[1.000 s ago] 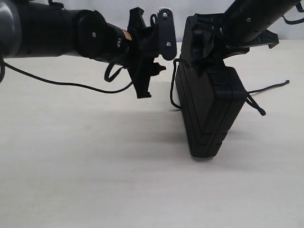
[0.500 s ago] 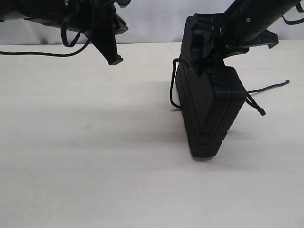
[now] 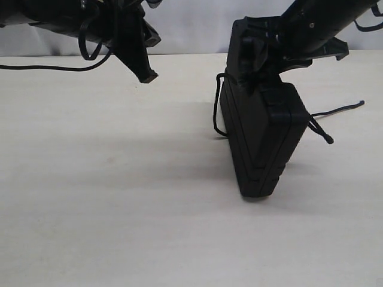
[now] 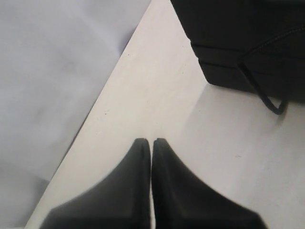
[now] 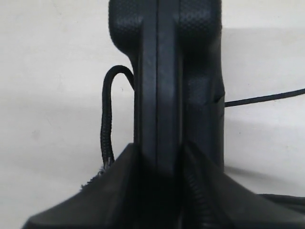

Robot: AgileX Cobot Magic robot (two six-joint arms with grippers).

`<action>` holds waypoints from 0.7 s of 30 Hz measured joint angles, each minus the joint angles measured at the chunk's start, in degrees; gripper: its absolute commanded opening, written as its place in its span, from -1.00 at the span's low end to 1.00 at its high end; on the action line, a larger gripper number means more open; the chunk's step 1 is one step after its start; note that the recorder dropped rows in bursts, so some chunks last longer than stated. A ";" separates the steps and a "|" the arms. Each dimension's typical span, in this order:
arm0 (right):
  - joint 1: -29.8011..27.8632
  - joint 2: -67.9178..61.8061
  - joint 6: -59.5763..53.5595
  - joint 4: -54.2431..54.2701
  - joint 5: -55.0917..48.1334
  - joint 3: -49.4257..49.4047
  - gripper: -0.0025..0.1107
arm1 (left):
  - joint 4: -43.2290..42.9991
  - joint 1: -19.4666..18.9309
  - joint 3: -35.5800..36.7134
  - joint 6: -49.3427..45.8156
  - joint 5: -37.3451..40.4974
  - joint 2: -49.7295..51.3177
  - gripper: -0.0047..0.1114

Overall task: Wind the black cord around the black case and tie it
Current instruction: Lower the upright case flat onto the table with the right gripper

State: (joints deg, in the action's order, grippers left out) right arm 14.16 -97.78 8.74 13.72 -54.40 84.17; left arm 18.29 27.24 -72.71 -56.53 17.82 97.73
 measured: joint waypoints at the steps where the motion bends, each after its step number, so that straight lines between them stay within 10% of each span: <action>1: 0.00 -0.14 -1.59 1.43 0.00 0.00 -0.88 | 0.00 0.00 0.00 0.18 0.00 0.00 -0.86; 21: 10.92 -7.85 -4.89 13.57 6.64 0.45 -0.88 | -2.15 -0.60 0.00 0.84 3.77 0.00 -0.86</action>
State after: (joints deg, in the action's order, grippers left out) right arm 25.07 -105.63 3.85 27.29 -47.76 84.62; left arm 16.14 26.63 -72.71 -55.69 21.59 97.73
